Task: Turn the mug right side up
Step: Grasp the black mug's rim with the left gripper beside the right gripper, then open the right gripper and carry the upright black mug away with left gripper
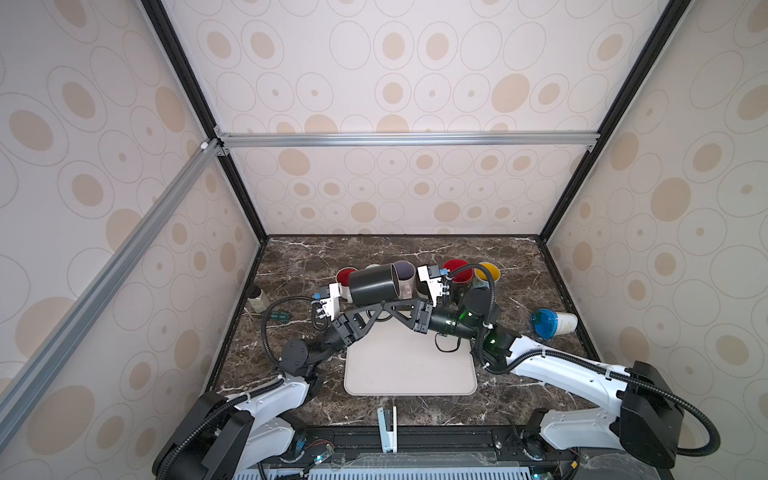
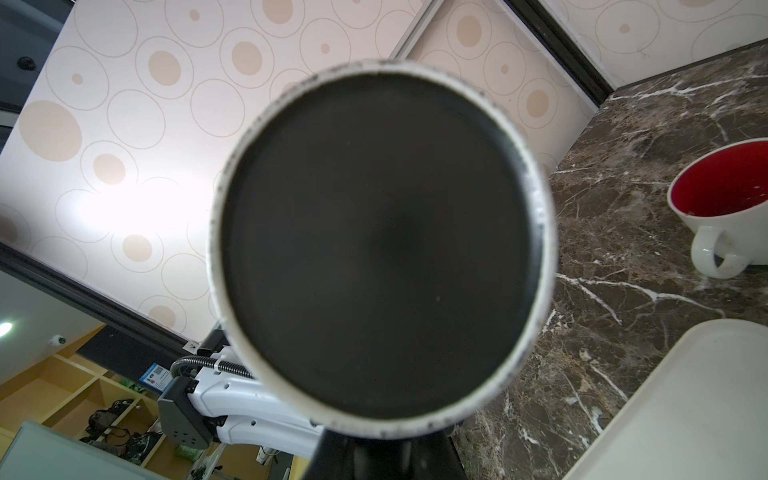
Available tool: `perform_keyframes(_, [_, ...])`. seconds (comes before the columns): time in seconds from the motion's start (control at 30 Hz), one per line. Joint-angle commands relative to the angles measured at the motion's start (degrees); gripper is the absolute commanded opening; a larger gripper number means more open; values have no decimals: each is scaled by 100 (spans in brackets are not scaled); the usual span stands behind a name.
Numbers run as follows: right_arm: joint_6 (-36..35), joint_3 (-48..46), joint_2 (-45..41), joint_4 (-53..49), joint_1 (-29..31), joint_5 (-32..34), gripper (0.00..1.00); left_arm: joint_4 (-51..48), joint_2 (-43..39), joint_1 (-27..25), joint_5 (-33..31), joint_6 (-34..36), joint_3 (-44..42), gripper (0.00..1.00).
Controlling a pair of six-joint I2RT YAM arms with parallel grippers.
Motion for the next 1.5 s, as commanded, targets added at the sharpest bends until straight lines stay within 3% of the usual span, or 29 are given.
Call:
perform_keyframes(0.0, [-59,223,-239,-25,85,-203,22,81,-126,30,-181,289,389,0])
perform_keyframes(0.1, [-170,191,-374,-248,88,-77,41,-233,-244,94,-232,434,553,0])
perform_keyframes(0.27, [-392,20,-799,-667,85,245,54,-1263,-541,341,-168,893,971,0])
perform_keyframes(0.37, [-618,-25,-1142,-1184,75,473,58,-2484,-862,544,-222,1471,1342,0])
perform_keyframes(0.47, [-873,-1,-1429,-1851,75,709,59,-4529,-1240,696,-576,2624,2010,0])
perform_keyframes(0.63, [-1203,113,-1669,-2922,77,1111,59,-8075,-1391,716,-2439,4895,3599,0])
perform_keyframes(0.83, [-1620,376,-1487,-4047,70,1622,58,-10414,-746,727,-4544,6157,5199,0])
perform_keyframes(0.93, [-1736,570,-1292,-4521,64,1839,57,-10984,-332,739,-5414,6494,5642,0])
perform_keyframes(1.1, [-1806,918,-964,-5229,40,2224,56,-11242,325,973,-5922,6882,5944,0])
perform_keyframes(1.47, [-1750,1029,-985,-5808,-51,2499,56,-10631,1242,2019,-4950,6947,5478,0])
